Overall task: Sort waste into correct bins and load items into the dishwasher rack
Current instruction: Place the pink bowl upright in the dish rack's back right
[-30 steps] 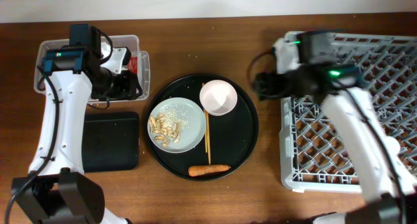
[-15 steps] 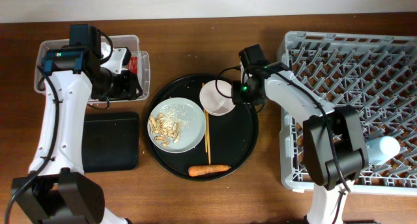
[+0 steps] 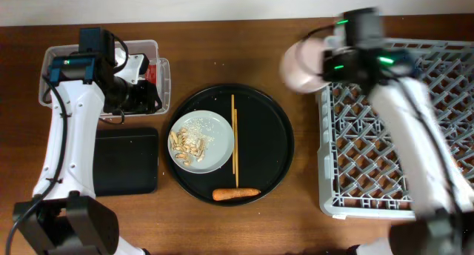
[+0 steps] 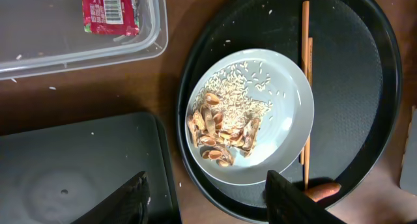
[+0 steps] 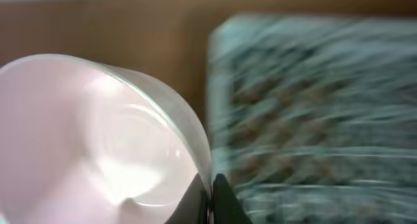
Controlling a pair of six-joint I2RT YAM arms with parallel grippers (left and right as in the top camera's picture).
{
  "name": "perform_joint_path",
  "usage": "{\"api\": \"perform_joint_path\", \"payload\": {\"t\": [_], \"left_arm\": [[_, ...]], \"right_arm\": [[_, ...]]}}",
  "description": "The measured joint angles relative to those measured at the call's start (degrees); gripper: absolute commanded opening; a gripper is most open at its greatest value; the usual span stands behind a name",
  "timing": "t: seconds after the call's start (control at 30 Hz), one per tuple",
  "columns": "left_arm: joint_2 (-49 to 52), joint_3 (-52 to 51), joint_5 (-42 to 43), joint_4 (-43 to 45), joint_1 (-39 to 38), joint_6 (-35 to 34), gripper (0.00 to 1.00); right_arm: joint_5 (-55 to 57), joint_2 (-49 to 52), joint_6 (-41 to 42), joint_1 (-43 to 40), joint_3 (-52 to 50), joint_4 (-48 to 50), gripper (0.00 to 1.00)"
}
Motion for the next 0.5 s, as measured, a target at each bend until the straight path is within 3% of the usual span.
{"api": "perform_joint_path", "payload": {"t": [0.1,0.3,0.5], "left_arm": [[0.0,0.0,0.0,0.0,0.0,0.0,0.56],[0.0,0.0,0.0,0.0,0.0,0.0,0.56],[0.0,0.0,0.1,0.0,0.0,0.0,0.56]], "right_arm": [[15.1,-6.9,-3.4,-7.6,0.8,1.0,0.04],[45.3,0.1,-4.9,-18.4,0.7,6.7,0.04],[53.2,11.8,-5.3,-23.6,0.7,8.7,0.04]]}}
